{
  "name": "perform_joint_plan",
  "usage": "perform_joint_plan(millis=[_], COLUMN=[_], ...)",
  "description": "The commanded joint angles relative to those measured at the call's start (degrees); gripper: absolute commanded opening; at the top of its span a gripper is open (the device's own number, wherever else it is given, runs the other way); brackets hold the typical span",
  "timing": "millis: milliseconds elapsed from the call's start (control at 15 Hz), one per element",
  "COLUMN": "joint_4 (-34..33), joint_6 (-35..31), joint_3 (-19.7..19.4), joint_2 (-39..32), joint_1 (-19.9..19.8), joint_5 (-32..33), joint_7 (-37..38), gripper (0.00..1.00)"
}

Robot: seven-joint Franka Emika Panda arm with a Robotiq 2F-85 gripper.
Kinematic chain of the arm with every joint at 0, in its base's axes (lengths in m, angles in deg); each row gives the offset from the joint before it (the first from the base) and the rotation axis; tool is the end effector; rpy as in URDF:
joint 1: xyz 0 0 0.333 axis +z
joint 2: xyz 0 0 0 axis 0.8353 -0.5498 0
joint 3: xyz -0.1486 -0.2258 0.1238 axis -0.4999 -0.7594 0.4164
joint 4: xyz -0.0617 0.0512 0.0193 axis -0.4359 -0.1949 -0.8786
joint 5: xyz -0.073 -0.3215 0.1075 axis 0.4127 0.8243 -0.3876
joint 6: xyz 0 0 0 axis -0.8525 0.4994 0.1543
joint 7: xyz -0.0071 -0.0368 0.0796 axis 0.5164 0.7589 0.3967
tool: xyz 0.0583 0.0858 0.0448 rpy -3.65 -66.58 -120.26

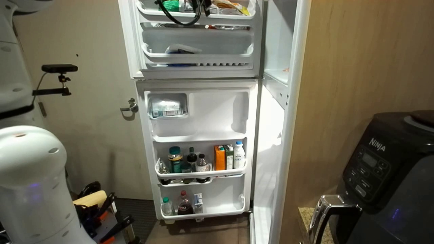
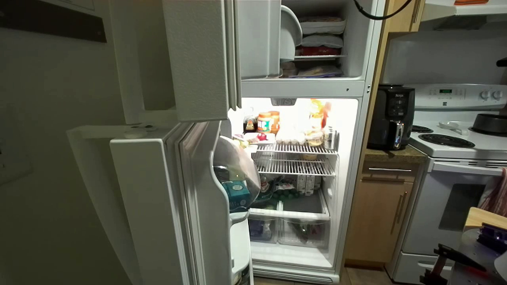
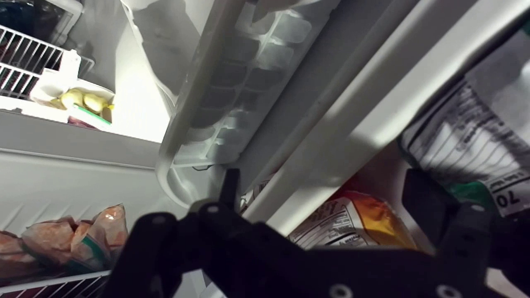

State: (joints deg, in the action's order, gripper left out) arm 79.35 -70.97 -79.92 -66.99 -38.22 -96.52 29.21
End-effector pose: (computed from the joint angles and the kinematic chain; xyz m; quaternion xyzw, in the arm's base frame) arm 0.5154 0.1411 0.7772 -0.9195 0.0732 -0.3118 0.2278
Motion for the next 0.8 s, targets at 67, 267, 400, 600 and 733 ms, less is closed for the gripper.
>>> perform_joint_plan(millis=[67, 267, 400, 600, 733], joint_4=[1.19, 1.19, 1.15, 0.45, 0.17], joint_6=[-0.9, -0.5, -0.48, 1.04, 1.29], joint_3=[0.15, 0.05, 0.04, -0.16, -0.39], joint_2=[0.54, 0.66, 0.6, 0.13, -0.23], joint_1=[0.32, 0.26, 0.27, 0.13, 0.06], joint_5=[0.89, 0.99, 1.31, 1.27, 1.27], joint_7=[-0.44, -0.31, -0.24, 1.41, 2.59], gripper=[1.0, 1.0, 1.0, 1.0, 1.0])
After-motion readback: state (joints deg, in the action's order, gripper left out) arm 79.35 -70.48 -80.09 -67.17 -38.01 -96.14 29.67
